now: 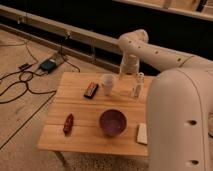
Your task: Knock the bottle over
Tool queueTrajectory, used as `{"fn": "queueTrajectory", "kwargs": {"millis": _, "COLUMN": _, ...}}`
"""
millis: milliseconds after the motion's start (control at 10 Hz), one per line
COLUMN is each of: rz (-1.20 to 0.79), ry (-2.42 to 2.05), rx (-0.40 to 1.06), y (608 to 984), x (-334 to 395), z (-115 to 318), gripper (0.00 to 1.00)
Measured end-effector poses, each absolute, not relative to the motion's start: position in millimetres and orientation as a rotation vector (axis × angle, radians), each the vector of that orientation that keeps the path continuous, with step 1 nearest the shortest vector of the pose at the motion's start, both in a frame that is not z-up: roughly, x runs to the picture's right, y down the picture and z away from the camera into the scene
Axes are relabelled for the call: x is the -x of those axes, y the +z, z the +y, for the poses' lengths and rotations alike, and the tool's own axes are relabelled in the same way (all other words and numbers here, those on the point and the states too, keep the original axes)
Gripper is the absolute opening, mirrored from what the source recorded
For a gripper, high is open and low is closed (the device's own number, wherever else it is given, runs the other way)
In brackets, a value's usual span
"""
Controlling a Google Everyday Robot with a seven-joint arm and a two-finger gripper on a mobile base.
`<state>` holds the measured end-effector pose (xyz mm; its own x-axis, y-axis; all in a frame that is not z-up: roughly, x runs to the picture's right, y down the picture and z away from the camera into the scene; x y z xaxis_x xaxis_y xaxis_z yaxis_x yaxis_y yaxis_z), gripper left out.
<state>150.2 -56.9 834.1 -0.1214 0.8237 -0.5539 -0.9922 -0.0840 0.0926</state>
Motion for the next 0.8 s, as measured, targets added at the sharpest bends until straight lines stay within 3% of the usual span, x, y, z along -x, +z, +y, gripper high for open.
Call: {"fn": "queueTrajectory", "kwargs": {"millis": 800, "rz": 0.573, "ry": 1.677, "rx": 0.383, "y": 862.6, "x": -200.1, "z": -77.2, "gripper": 0.65}}
